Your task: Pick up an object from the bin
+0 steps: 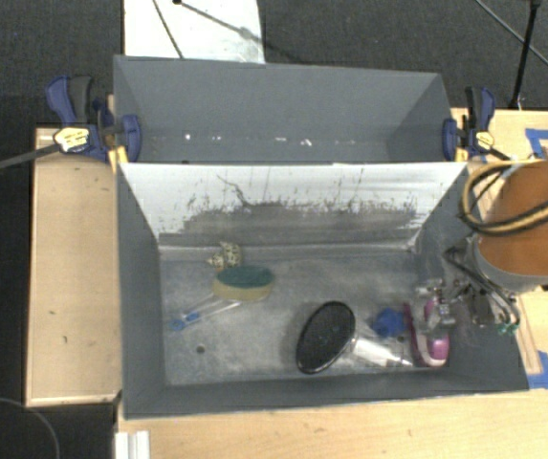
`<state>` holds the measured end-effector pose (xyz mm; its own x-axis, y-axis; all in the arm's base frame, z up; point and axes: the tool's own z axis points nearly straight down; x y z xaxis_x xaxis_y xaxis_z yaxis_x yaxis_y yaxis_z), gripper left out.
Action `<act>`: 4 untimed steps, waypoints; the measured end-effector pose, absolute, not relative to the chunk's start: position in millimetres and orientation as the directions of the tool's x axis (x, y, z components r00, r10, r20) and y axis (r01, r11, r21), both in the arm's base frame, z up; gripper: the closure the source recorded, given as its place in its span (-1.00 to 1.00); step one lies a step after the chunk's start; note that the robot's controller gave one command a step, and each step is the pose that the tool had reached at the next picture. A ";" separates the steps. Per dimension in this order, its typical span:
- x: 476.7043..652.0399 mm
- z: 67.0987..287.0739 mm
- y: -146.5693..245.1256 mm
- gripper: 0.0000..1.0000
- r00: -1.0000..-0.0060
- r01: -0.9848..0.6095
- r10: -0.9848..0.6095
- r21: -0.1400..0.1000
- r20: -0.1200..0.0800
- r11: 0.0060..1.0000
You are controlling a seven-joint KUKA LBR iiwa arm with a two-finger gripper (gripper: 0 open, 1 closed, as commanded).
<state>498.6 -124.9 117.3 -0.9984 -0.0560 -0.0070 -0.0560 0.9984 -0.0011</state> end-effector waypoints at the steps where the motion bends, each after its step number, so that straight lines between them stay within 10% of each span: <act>1: 498.2 114.7 -124.7 -1.00 -0.998 -0.058 -0.058 0.000 -0.003 0.998; 2: 489.6 69.7 -115.7 -1.00 -0.994 0.112 0.112 0.001 0.000 0.994; 3: 490.0 70.3 -116.1 1.00 -0.994 0.108 0.108 0.000 -0.002 0.994; 4: 489.9 70.3 -116.1 -1.00 -0.994 0.106 0.106 0.000 -0.001 0.994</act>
Offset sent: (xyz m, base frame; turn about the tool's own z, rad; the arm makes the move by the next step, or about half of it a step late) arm 0.0000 0.0000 0.0000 0.0000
